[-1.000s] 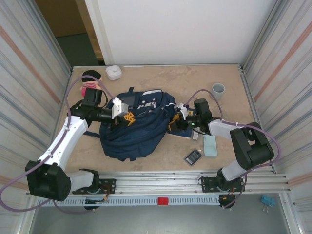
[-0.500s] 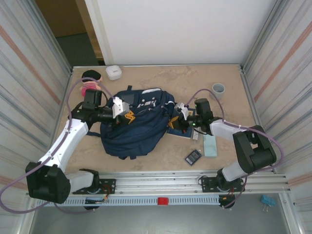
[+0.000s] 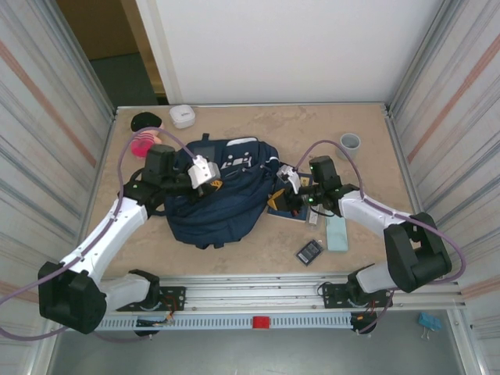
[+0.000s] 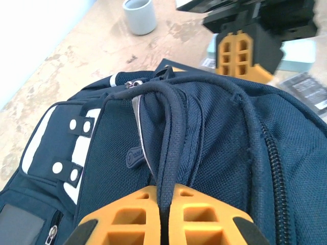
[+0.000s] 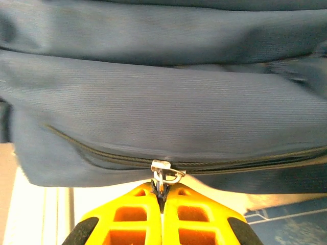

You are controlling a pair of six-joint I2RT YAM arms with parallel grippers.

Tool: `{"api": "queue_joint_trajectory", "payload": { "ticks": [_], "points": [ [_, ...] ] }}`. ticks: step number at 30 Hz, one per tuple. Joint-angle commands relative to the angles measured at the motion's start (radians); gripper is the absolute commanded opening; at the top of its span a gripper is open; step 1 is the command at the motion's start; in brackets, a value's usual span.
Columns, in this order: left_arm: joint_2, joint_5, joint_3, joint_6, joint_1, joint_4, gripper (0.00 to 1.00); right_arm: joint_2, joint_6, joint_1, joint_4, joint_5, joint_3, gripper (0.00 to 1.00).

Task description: Pack books, pencil case, and school supplies into a backpack

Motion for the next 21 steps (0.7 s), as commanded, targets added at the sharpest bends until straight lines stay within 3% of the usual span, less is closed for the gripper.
{"api": "queue_joint_trajectory", "payload": {
  "ticks": [1,10,17,19,21],
  "points": [
    [-0.006,-0.149,-0.005,-0.081,-0.022,0.128,0.00,-0.036,0.080,0.047,-0.080,-0.065,0.065,0.00],
    [0.050,-0.317,0.005,-0.128,-0.083,0.183,0.00,-0.058,0.406,0.202,-0.156,0.072,0.176,0.00],
    [0.103,-0.269,0.021,-0.120,-0.121,0.221,0.00,-0.066,0.709,0.313,-0.113,0.218,0.231,0.01],
    [0.100,-0.210,0.013,-0.119,-0.121,0.249,0.00,-0.060,0.776,0.319,-0.090,0.245,0.230,0.06],
    [0.098,-0.160,0.010,-0.099,-0.118,0.254,0.00,-0.073,0.824,0.315,-0.077,0.250,0.221,0.23]
  ]
}}
